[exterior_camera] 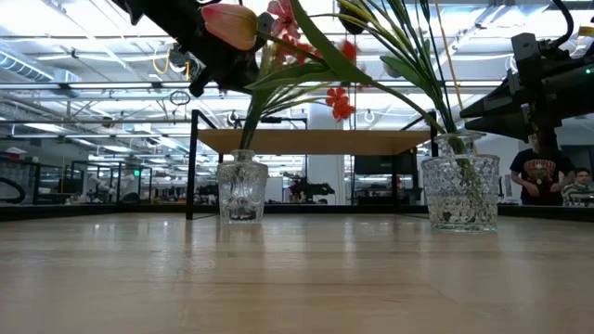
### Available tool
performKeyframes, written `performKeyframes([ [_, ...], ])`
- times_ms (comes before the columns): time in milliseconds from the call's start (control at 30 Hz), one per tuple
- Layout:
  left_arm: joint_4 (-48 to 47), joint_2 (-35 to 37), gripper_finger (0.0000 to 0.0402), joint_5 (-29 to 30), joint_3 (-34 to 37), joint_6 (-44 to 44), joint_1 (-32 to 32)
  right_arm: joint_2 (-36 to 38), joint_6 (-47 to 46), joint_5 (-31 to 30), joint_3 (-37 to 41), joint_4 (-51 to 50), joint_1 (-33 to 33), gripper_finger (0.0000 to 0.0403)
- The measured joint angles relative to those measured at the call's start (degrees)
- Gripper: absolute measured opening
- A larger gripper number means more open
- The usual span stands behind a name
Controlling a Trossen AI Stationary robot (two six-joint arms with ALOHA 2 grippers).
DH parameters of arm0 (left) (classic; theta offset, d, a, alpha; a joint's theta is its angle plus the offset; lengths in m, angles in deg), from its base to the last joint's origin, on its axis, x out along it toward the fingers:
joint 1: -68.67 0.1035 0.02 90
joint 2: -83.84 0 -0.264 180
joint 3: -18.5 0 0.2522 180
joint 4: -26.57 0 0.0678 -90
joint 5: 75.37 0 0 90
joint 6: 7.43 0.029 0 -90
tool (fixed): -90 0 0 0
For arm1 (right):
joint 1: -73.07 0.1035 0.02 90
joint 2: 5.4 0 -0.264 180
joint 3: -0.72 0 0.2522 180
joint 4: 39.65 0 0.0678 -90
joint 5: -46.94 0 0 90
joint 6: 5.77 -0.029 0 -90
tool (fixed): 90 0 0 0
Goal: Pick and place flowers into a vace then onto a shelf
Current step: Put the orange flowers into the left transparent vase
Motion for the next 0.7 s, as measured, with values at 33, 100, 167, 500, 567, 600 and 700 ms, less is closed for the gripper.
performKeyframes([
  [33, 0.37, -0.34, 0.0008, -0.15, -0.04, 0.04, -0.06, 0.0, 0.0, 0.02, 0.0, 0.0, 0.0, 0.01],
  [100, 0.15, -0.94, 0.0008, -0.98, -0.17, -0.33, -0.34, 0.0, 0.0, 0.0, 0.0, 0.0, 0.0, 0.01],
  [167, -2.03, -1.19, 0.0014, -1.41, -0.05, -1.5, -0.78, 0.0, 0.0, 0.01, 0.0, 0.0, 0.0, 0.01],
  [500, -5.33, -5.31, 0.0018, -0.43, -0.09, -2.18, -3.81, -0.2, 0.0, -0.01, 0.0, -0.01, 0.0, 0.01],
  [567, -4.89, -6.31, 0.0012, -0.3, -0.24, -2.22, -4.17, -0.33, 0.0, 0.0, 0.0, -0.04, 0.0, 0.01],
  [600, -4.95, -6.7, 0.0011, -0.28, -0.24, -2.48, -4.32, -0.51, 0.0, -0.02, 0.0, 0.02, 0.0, 0.01],
  [700, -4.48, -7.72, 0.0018, 0.04, -0.26, -4.41, -4.74, -0.68, -0.13, -0.02, 0.0, -0.04, 0.0, 0.01],
])
